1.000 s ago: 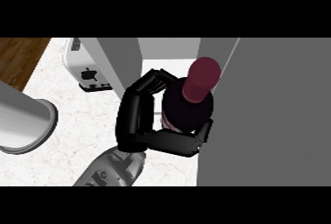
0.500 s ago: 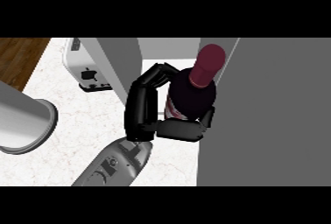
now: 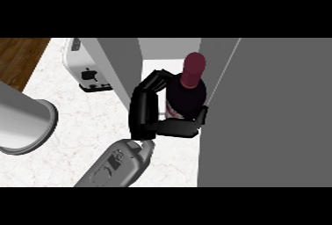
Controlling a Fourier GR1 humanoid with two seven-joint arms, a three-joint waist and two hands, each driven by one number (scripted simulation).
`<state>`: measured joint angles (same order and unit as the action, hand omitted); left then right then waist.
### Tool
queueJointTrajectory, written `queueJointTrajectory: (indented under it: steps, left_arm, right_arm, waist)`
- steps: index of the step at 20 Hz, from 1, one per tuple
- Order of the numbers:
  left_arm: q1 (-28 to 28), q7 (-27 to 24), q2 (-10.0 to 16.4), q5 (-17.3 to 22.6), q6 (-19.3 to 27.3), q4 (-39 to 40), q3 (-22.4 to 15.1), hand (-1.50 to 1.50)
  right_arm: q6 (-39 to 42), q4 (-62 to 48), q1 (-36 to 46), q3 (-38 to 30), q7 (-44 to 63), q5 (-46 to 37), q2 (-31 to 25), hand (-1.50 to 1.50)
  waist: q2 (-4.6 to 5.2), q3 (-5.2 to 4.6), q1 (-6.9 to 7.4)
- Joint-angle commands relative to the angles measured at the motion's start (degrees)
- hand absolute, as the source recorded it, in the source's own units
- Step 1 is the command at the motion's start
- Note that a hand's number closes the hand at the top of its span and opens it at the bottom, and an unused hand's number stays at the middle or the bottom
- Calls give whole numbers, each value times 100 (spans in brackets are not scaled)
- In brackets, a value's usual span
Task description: Pick up the wine, place it into the cabinet and close the cabinet
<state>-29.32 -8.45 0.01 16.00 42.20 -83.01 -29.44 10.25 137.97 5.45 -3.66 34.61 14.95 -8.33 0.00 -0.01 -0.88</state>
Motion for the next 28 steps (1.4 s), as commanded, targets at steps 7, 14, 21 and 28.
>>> queueJointTrajectory:
  steps: [7, 14, 21, 28]
  left_arm:
    - [404, -545, -1, -312, 345, 472, -458, 150]
    - [-189, -1078, -1, 57, 17, 1434, 162, 150]
    - [-243, -1427, -1, 349, -49, 1704, 465, 150]
    - [-364, -1517, 0, 413, -852, 2258, 975, 150]
  right_arm:
    - [-197, 967, -192, 49, 463, 433, 93, -150]
    - [-334, 833, 49, 289, 525, 194, 162, -150]
    - [-63, 658, -349, 12, 92, 474, 163, -150]
    - [-123, 901, -632, 649, 76, -43, 436, -150]
  waist:
    - [-19, 0, 28]
    - [-1, -3, 17]
    - [-3, 1, 18]
    - [-1, -1, 8]
